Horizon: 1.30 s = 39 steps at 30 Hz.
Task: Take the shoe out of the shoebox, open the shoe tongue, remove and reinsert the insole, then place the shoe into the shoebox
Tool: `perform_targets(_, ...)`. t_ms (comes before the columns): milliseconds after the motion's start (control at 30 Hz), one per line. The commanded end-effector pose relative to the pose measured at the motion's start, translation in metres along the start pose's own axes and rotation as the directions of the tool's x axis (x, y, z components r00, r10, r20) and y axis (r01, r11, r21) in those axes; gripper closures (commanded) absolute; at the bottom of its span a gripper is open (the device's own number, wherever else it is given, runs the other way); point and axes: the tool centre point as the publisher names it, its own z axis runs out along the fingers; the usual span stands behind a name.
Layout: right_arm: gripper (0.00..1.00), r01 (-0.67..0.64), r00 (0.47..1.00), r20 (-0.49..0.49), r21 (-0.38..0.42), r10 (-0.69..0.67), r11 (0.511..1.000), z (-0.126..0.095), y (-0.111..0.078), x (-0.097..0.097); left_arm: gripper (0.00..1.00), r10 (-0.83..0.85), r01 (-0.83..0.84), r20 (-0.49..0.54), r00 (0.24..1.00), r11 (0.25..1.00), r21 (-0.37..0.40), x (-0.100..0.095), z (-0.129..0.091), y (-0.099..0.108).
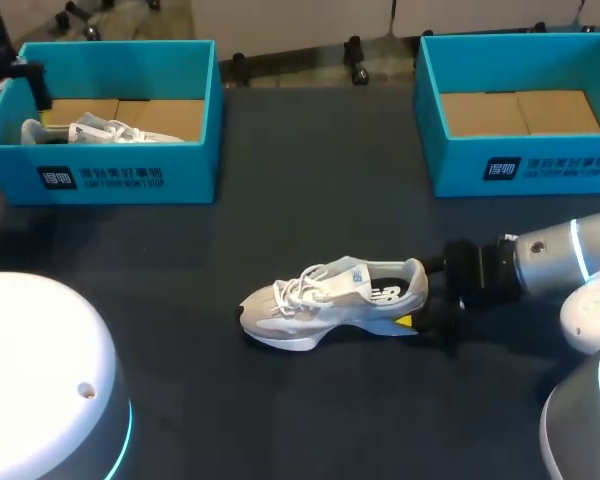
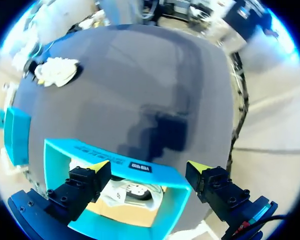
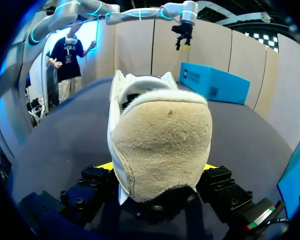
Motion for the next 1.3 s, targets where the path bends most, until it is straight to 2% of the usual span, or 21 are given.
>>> perform_targets(33,1.00,0.000,1.000,0.002,0.002,0.000,1.000,0.002,-0.001,0.000,0.00,-0.366,0.366,0.019,0.930,0.929,-0.059,-0.012,0.002,-0.021)
perform_targets(100,1.00,0.000,1.000,0.002,0.002,0.000,1.000,0.002,-0.001,0.000,0.00,-0.435,0.436,0.031,0.900,0.899,-0.042,-0.017,0.002,-0.024)
perform_targets(300,1.00,0.000,1.000,0.002,0.002,0.000,1.000,0.002,-0.001,0.000,0.00,-0.564,0.565,0.038,0.825,0.821,-0.075,-0.035,0.002,-0.033)
perform_targets(333,1.00,0.000,1.000,0.002,0.002,0.000,1.000,0.002,-0.001,0.000,0.00,-0.590,0.592,0.047,0.806,0.804,-0.057,-0.037,0.002,-0.034)
perform_targets(400,1.00,0.000,1.000,0.002,0.002,0.000,1.000,0.002,-0.001,0.000,0.00,-0.643,0.645,0.043,0.764,0.761,-0.067,-0.042,0.001,-0.037)
perform_targets(433,1.00,0.000,1.000,0.002,0.002,0.000,1.000,0.002,-0.001,0.000,0.00,-0.659,0.660,0.034,0.751,0.750,-0.042,-0.044,0.000,-0.040)
perform_targets(1000,1.00,0.000,1.000,0.002,0.002,0.000,1.000,0.002,-0.001,0.000,0.00,-0.659,0.660,0.034,0.751,0.750,-0.042,-0.044,0.000,-0.040)
perform_targets(1067,1.00,0.000,1.000,0.002,0.002,0.000,1.000,0.002,-0.001,0.000,0.00,-0.758,0.759,0.043,0.651,0.650,-0.041,-0.050,0.003,-0.051)
perform_targets(1133,1.00,0.000,1.000,0.002,0.002,0.000,1.000,0.002,-0.001,0.000,0.00,-0.832,0.833,0.046,0.553,0.551,-0.040,-0.058,0.008,-0.054)
perform_targets(1267,1.00,0.000,1.000,0.002,0.002,0.000,1.000,0.002,-0.001,0.000,0.00,-0.945,0.945,-0.030,0.325,0.325,-0.031,-0.075,0.013,-0.063)
perform_targets(1300,1.00,0.000,1.000,0.002,0.002,0.000,1.000,0.002,-0.001,0.000,0.00,-0.959,0.958,-0.021,0.283,0.284,-0.035,-0.078,0.014,-0.064)
